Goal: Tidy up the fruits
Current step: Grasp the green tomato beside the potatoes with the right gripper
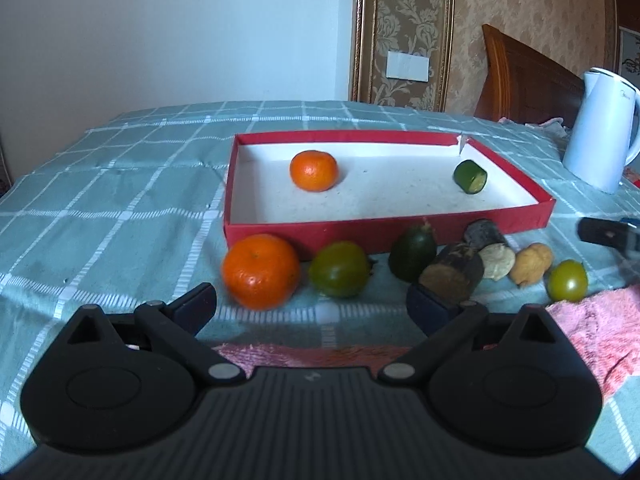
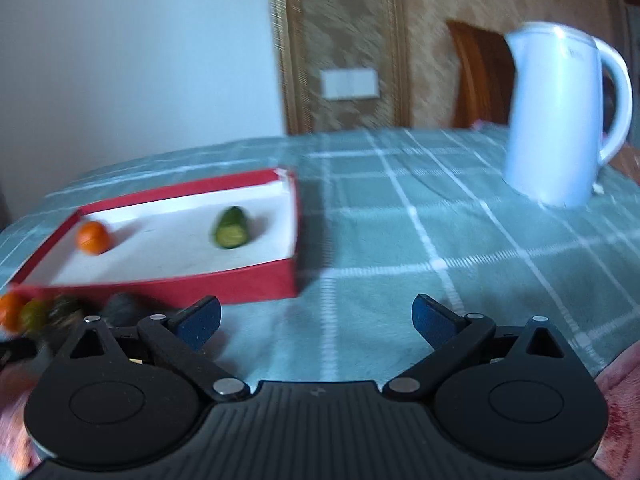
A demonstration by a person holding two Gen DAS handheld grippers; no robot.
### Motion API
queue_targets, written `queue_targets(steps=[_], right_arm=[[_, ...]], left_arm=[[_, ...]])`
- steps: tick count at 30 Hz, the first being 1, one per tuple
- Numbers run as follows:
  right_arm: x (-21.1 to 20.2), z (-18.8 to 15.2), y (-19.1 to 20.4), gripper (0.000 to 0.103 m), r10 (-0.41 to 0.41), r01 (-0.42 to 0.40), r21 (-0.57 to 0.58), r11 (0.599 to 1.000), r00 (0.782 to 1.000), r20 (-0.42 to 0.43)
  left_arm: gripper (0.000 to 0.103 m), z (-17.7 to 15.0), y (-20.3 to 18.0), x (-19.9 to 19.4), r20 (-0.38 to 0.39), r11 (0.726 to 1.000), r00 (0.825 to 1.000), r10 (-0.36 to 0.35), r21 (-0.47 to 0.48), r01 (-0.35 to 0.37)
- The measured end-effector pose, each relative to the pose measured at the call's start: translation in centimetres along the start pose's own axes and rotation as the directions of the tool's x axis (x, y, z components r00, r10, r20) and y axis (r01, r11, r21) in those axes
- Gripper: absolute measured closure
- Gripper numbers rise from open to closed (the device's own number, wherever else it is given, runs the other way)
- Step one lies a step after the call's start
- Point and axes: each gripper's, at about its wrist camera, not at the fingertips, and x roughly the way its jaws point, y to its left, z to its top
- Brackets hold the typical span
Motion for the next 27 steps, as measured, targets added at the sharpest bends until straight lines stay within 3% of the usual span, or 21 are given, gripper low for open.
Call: queue_targets(steps=[5,7,13,17,22,27], right_arm=[[-2.1,-0.4,1.9,0.001,0.043,-0.04,-0.075,0.996,0.998,0.036],[-2.4,-0.5,2.6,0.014,0.06,-0.056,-0.096,0.994,0.997,0.037],[-1.9,-1.3,4.2,0.021,0.097,-0.097,-0.143,0.985,0.995,-0.009],[-1.0,-1.7,4.7,0.026,0.078,-0.085,-0.145,0.986,0.996,-0.049],[0.0,-1.9,4.8,0.05,0.149,-0.161,-0.102,0.982,0.982,-0.112],[0.2,-2.2,5.5,0.067,0.177,-0.191,-0.1,0.976,0.975,-0.134]], left_arm=[[0.002,-0.2,0.4,0.4,-0.028,1.0,1.0,0.011,-0.013,-0.012],[0.001,-0.2,0.3,0.6,-0.042,1.0,0.999,0.019,-0.011,-0.019],[0.0,-0.2,0.5,0.6,-0.054,1.0,0.998,0.017,-0.01,-0.018],[0.0,-0.2,0.4,0.6,-0.054,1.0,0.998,0.017,-0.009,-0.017],[0.0,-0.2,0.4,0.6,-0.054,1.0,0.998,0.017,-0.01,-0.018],[0.0,-0.2,0.3,0.6,-0.055,1.0,0.998,0.018,-0.007,-0.019]])
